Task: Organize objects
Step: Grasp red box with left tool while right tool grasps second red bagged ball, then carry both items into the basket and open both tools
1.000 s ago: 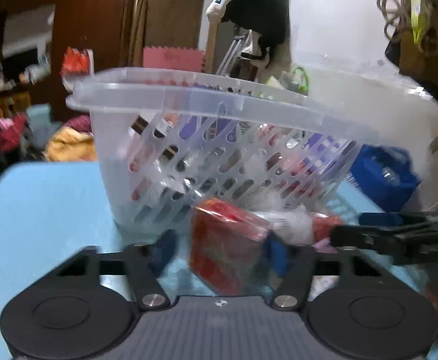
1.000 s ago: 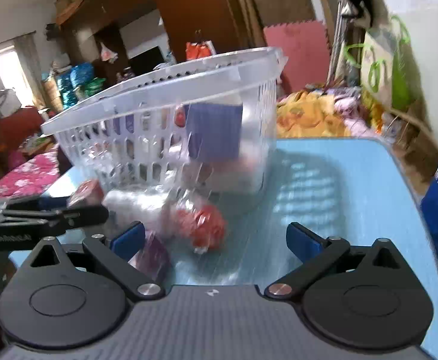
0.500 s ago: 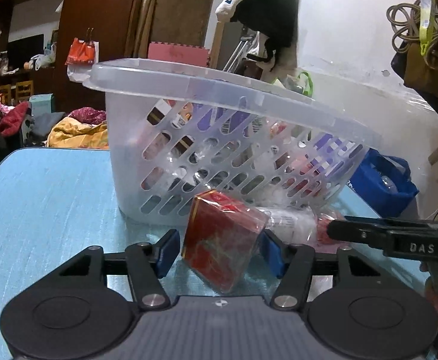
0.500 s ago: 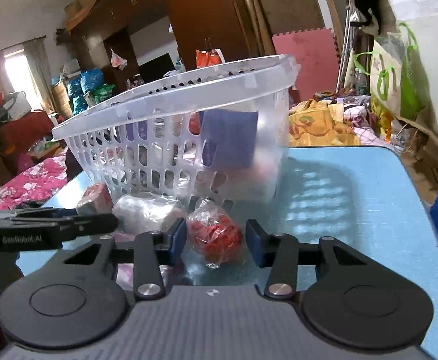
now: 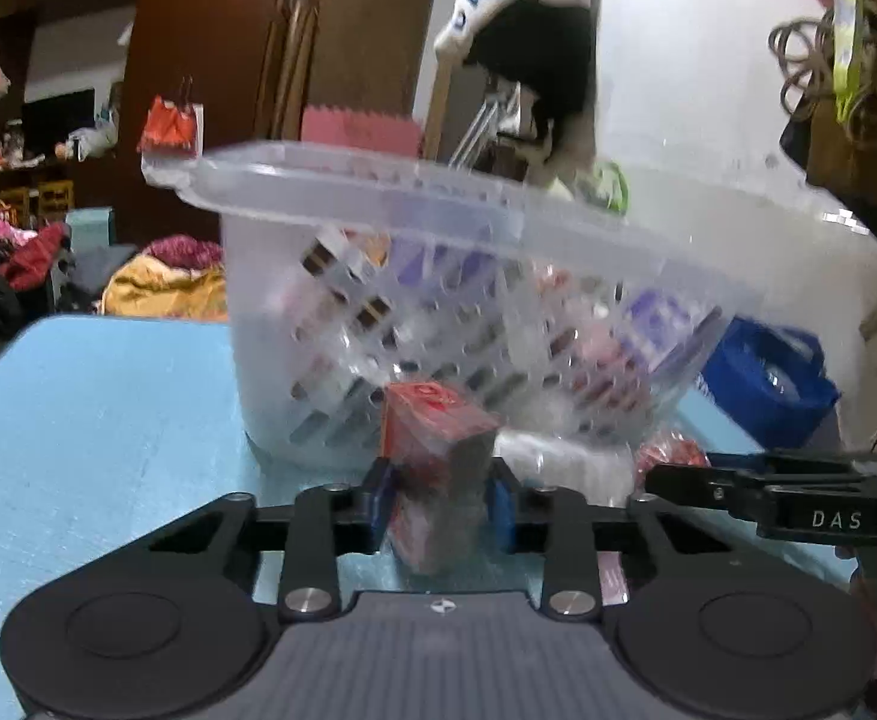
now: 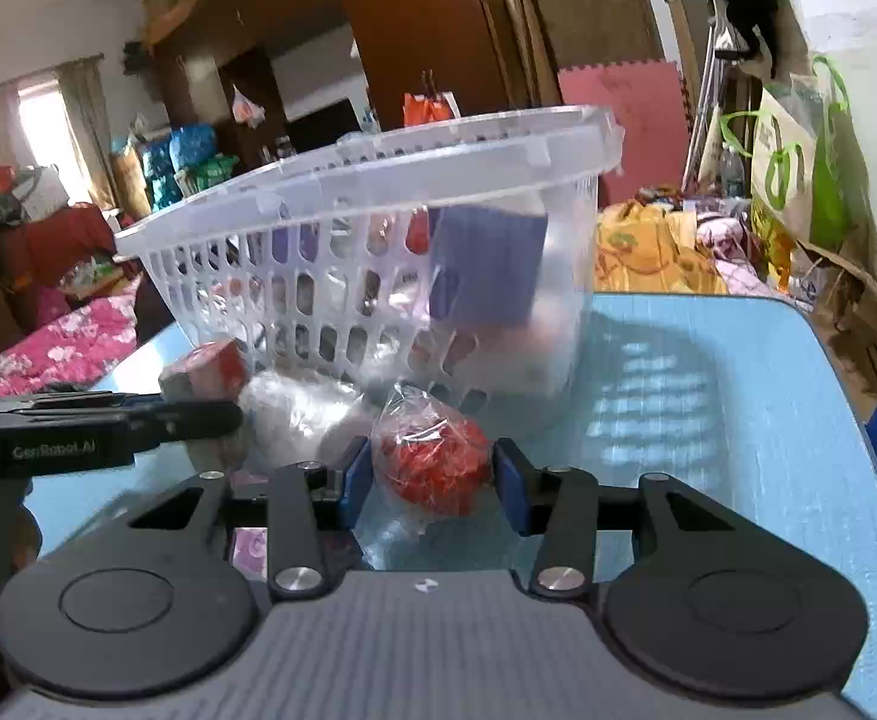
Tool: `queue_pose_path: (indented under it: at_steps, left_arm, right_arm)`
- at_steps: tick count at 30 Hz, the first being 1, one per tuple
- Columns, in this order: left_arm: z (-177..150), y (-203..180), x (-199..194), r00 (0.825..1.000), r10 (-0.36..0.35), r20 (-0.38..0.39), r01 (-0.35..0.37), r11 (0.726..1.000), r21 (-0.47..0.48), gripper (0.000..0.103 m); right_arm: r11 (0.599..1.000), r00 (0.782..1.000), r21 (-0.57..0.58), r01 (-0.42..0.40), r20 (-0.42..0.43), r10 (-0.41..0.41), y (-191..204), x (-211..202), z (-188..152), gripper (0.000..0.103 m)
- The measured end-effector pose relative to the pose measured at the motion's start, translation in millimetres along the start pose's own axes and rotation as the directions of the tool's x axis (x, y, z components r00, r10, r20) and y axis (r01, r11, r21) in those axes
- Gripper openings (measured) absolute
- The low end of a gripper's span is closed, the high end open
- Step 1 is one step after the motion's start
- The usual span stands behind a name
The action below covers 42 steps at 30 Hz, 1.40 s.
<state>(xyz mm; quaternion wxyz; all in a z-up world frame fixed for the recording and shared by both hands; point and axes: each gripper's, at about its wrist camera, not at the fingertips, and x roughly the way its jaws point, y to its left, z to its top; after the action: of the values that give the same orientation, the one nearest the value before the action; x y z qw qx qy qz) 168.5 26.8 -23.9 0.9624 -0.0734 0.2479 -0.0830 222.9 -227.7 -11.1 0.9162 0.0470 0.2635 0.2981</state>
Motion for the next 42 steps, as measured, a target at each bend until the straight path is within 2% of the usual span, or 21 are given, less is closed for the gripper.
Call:
queue_pose_path:
  at_steps: [3,7,10,13,17,22,24,27,30,31,32,34,36,37,38,39,40,42]
  left_arm:
    - [0.6,6.6,-5.0,1.0,-0.01,0.023,0.01,0.999,-0.033,0.033]
    - [1.7,4.9,5.3,1.0,0.002,-0.029,-0.002,1.0,-0.019,0.035]
    - [1.7,3.4,4.0,1.0,0.021,-0.021,-0.022,1.0,-0.011,0.035]
    - [1.2,8.0,3.3,0.999,0.032,-0.017,-0.033,0.999,-0.032,0.03]
    - [-1.3,3.7,-14.4,0.996,0.05,0.079,-0.05,0.999,-0.01,0.029]
    - [-9.8,8.2,-52.9,0.98,-0.016,0.2,0.021,0.999,-0.025,0.029]
    - [-8.1,8.0,-69.4,0.97,-0.05,0.237,0.059,0.998,-0.03,0.029]
    - [14.2,2.8,-92.7,0.945,-0.107,0.308,0.12,0.992,-0.024,0.029]
    - [58.9,-6.8,-95.1,0.933,-0.116,0.341,0.13,0.991,-0.017,0.029]
    - [76.9,-10.0,-90.5,0.933,-0.101,0.345,0.116,0.993,-0.021,0.029]
    - [92.8,-11.9,-84.4,0.937,-0.092,0.336,0.107,0.994,-0.025,0.029]
    - [121.5,-13.1,-65.3,0.948,-0.081,0.306,0.099,0.994,-0.043,0.029]
    - [137.2,-13.4,-46.6,0.962,-0.044,0.268,0.057,0.997,-0.044,0.029]
    - [140.1,-11.5,-37.1,0.965,-0.01,0.262,0.028,0.998,-0.062,0.03]
    - [142.8,-10.1,-26.3,0.968,0.018,0.25,-0.001,0.998,-0.068,0.04]
    - [145.4,-7.0,-14.5,0.976,0.034,0.216,-0.02,0.998,-0.068,0.05]
    - [145.9,-2.4,-2.4,0.985,0.041,0.166,-0.028,0.997,-0.078,0.064]
    - [138.8,5.1,6.3,0.99,0.045,0.137,-0.031,0.994,-0.105,0.064]
  right_arm:
    - [1.0,0.999,0.016,-0.017,0.027,0.017,-3.6,-5.2,-1.7,0.048]
    - [0.999,0.999,0.031,-0.033,0.035,0.032,-5.7,-5.7,0.7,0.048]
    - [0.998,0.998,0.036,-0.042,0.038,0.04,-6.8,-5.0,1.4,0.048]
    - [0.998,0.998,0.037,-0.05,0.043,0.048,-7.5,-5.2,1.1,0.048]
    - [0.998,0.996,0.033,-0.056,0.068,0.053,-7.7,-10.7,-1.0,0.048]
    - [0.999,0.985,-0.012,-0.045,0.166,0.047,4.3,-45.6,-7.5,0.048]
    - [0.996,0.972,-0.026,-0.086,0.216,0.09,12.4,-67.2,-2.5,0.048]
    - [0.993,0.952,-0.103,-0.057,0.294,0.085,34.8,-91.4,16.3,0.048]
    - [0.983,0.931,-0.18,-0.019,0.355,0.083,53.7,-94.8,50.9,0.048]
    - [0.978,0.921,-0.208,-0.007,0.38,0.087,58.0,-90.9,65.4,0.048]
    - [0.975,0.92,-0.223,0.004,0.383,0.084,60.3,-84.7,78.1,0.048]
    - [0.977,0.935,-0.213,0.002,0.346,0.073,59.4,-65.1,102.0,0.048]
    - [0.978,0.95,-0.206,0.021,0.308,0.045,57.6,-42.7,116.8,0.049]
    - [0.979,0.957,-0.202,0.028,0.289,0.032,57.1,-33.0,118.4,0.054]
    - [0.98,0.962,-0.198,0.031,0.273,0.024,55.3,-26.3,117.8,0.062]
    - [0.981,0.963,-0.19,0.036,0.27,0.017,54.2,-21.5,116.2,0.082]
    - [0.982,0.961,-0.184,0.041,0.276,0.011,52.6,-20.2,113.2,0.091]
    - [0.982,0.966,-0.186,0.042,0.259,0.007,52.0,-22.7,105.9,0.093]
